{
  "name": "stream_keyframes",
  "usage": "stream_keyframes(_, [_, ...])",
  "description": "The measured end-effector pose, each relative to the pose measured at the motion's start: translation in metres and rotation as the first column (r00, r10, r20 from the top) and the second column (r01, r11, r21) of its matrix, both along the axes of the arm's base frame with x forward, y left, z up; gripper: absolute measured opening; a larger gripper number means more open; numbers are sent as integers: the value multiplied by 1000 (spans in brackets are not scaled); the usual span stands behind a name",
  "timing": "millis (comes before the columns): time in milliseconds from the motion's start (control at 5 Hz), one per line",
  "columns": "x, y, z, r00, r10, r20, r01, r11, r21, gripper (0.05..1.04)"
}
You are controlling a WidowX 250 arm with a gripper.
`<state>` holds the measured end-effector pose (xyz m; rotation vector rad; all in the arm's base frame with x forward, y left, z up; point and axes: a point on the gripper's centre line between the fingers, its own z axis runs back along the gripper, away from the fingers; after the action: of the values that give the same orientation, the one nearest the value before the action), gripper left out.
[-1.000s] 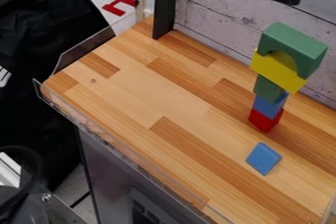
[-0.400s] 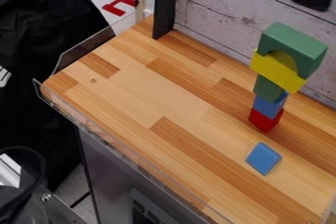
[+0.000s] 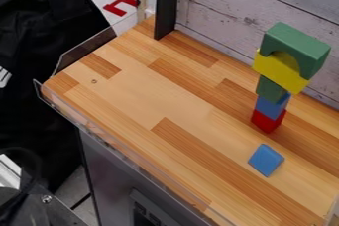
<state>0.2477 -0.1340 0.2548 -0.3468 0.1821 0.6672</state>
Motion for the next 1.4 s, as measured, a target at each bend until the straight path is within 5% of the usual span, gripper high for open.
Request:
stream_keyframes(200, [2,15,-2,992,-119,32,119,993,11,999])
stream_keyframes(400, [-2,32,-5,965,-261,30,258,963,72,999])
stream_keyframes(800, [-42,66,-4,820,-571,47,551,809,204,999])
stream_keyframes(1000, [-67,76,-17,744,-663,77,642,743,190,999])
stream_keyframes(1200, [-75,100,-26,743,-662,99,636,745,202,999])
stream_keyframes(1400, [-68,120,-48,801,-591,91,554,791,259,999])
